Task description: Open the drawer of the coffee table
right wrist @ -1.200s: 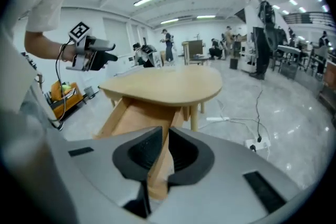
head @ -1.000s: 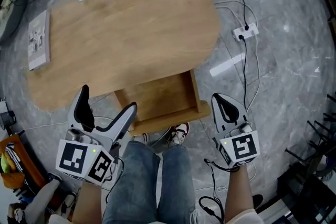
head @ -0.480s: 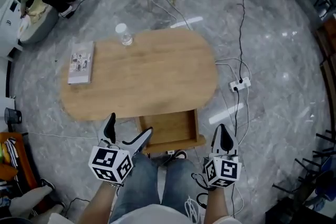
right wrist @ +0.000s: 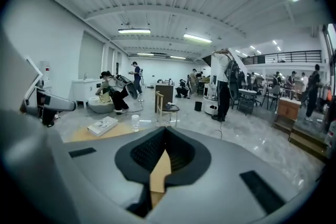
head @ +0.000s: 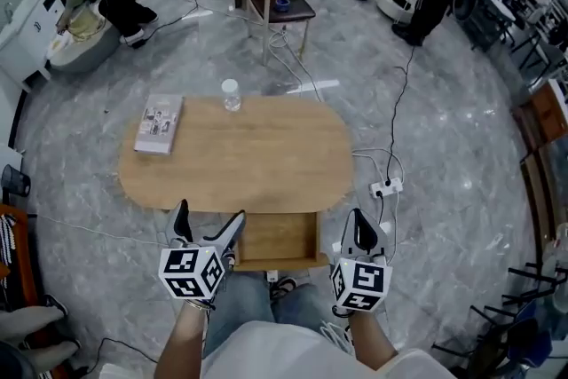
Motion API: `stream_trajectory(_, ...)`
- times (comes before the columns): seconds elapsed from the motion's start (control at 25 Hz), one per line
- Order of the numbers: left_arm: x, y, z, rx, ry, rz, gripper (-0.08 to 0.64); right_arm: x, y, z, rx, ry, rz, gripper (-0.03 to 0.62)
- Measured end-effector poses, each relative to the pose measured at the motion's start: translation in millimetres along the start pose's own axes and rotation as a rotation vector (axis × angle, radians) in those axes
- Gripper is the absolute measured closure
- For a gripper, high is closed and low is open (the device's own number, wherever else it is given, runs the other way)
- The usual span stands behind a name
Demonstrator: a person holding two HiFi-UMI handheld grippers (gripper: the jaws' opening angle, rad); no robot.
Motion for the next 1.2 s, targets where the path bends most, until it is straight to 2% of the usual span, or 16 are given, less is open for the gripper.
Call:
stream_trajectory(0.12,-18.1,8.2,13.3,0.043,0.081,0.044,0.003,-8.0,23.7,-17.2,0.034,0.054,0.021,0.592)
stream_trajectory(0.32,-57.7,12.8,35.4,0.064,0.208,0.056,0.003,-28.5,30.4,-41.7,0.039,0.157,0.028,0.592)
stream_trajectory(0.56,-114.5,10.1,64.2,0.091,0.318,0.108,0.003,-56.4,19.2,-62.3,-0.006,0.160,-0.029,0.592)
stream_trajectory(0.72,-167.7,-2.7,73.3,0.061,0.337,0.129,0.003,-97.1,13.1,-74.6,-0.037,0.149,-0.035,0.592)
stream_trajectory(0.84,-207.0,-4.5,81.0,0.036,0.327,0.117,0.003,-136.2,10.0,-82.6,-0.063,0.143,-0.054,0.592)
stream_trajectory(1.0,-274.7,0.8,93.7,0.045,0.316,0.095,0.003,-216.6,16.1,-99.7,-0.075,0.181,-0.020,0.592)
stream_trajectory(1.12,-317.9,-0.4,97.0,0.054,0.309,0.119,0.003,-270.1,23.0,-114.4,-0.076,0.222,0.030,0.592)
stream_trajectory(1.2,-344.7,-6.9,96.9,0.046,0.293,0.137,0.003,-298.9,23.9,-121.7,-0.074,0.219,0.028,0.592)
Point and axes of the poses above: the fingertips, and each gripper's own axes: z backward along the fingers, x to its right, y out of its top, the point moved 10 cm from there along z, backward along the fingers, and after that the axes turned 11 degrees about y, right-handed, at the moved point
